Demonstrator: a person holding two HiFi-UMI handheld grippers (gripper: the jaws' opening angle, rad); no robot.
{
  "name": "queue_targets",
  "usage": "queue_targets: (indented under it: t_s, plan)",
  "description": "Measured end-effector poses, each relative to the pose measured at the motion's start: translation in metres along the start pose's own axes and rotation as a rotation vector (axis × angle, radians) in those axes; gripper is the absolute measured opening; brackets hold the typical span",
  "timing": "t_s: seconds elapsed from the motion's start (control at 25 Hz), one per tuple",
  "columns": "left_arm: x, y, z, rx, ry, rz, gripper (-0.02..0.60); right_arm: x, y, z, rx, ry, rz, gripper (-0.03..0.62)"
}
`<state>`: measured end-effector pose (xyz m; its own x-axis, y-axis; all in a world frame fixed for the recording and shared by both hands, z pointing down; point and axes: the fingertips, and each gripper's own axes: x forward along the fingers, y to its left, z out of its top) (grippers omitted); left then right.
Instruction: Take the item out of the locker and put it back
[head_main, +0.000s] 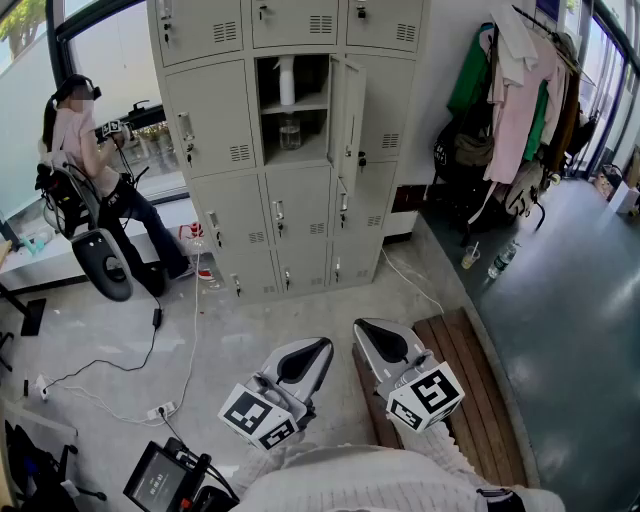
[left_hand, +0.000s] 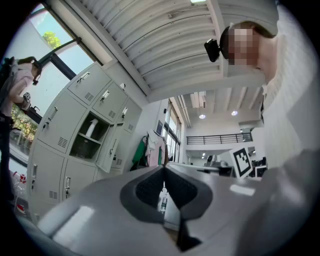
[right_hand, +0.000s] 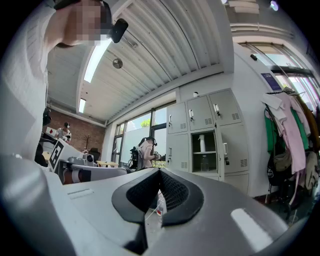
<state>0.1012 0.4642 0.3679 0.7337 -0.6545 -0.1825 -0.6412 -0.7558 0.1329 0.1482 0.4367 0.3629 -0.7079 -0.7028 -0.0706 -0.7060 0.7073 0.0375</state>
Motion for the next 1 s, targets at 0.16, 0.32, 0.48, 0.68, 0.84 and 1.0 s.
queue_targets:
  t_s: [0.16, 0.32, 0.48, 0.68, 0.84, 1.0]
  plan:
    - [0.009, 0.004, -0.007, -0.046, -0.013, 0.022, 0.008, 0.003, -0.006, -0.01, -0.016, 0.059, 0.015, -0.002]
    - [0.026, 0.013, -0.011, -0.047, -0.001, 0.016, 0.008, 0.013, -0.02, -0.015, -0.005, 0.067, -0.008, -0.002]
    - [0.045, 0.04, -0.018, -0.038, 0.017, 0.016, 0.008, 0.039, -0.037, -0.018, 0.012, 0.043, -0.003, -0.002]
    - [0.073, 0.093, -0.016, -0.025, 0.021, -0.005, 0.008, 0.094, -0.06, -0.024, -0.015, 0.051, 0.006, 0.0]
    - [0.097, 0.148, -0.002, -0.026, 0.01, -0.013, 0.008, 0.147, -0.088, -0.021, -0.005, 0.034, -0.008, 0.0]
    - [0.117, 0.201, 0.013, -0.002, 0.017, -0.038, 0.008, 0.201, -0.119, -0.011, 0.0, 0.004, -0.047, 0.0]
